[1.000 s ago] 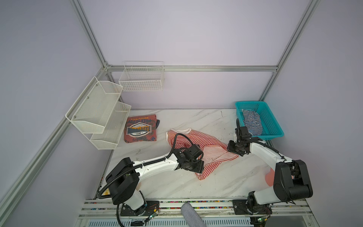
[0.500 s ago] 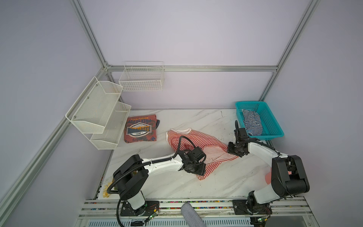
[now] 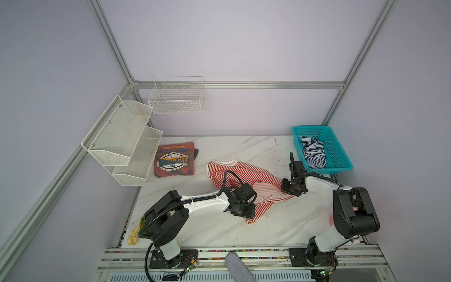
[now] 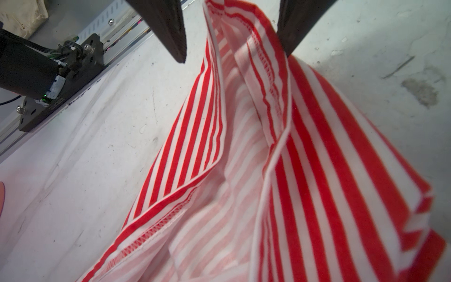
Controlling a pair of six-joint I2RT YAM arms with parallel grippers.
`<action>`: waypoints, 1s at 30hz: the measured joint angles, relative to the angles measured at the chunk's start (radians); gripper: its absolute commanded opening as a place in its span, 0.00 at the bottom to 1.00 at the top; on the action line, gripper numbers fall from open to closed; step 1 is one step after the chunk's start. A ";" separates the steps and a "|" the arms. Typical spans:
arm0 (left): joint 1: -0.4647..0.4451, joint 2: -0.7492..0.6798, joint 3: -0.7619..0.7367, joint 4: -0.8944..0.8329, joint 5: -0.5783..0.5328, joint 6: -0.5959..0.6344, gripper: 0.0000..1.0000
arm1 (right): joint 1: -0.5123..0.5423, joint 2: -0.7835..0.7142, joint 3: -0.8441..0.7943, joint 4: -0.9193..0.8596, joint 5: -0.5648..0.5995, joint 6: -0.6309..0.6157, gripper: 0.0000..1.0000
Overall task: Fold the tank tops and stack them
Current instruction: 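Grasp the striped tank top hem with both grippers at opposite corners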
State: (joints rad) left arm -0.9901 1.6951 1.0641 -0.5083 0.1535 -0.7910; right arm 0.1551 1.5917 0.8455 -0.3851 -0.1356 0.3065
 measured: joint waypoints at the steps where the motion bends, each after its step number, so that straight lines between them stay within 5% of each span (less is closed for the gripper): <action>1: 0.000 0.002 0.000 0.000 0.000 -0.002 0.56 | 0.000 0.000 0.000 0.002 -0.001 0.001 0.00; 13: -0.001 0.009 0.000 0.005 -0.004 -0.002 0.33 | 0.000 -0.154 0.010 -0.039 0.000 0.022 0.00; 22: -0.001 0.008 0.000 -0.039 -0.037 0.018 0.00 | 0.000 -0.322 0.085 -0.082 -0.002 0.050 0.00; 30: -0.001 -0.012 0.000 -0.096 -0.090 0.046 0.00 | 0.000 -0.340 0.105 -0.112 -0.010 0.060 0.00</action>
State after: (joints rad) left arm -0.9909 1.6829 1.0641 -0.6044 0.0631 -0.7448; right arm 0.1551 1.2522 0.9508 -0.4969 -0.1455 0.3664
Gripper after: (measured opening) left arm 0.047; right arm 0.049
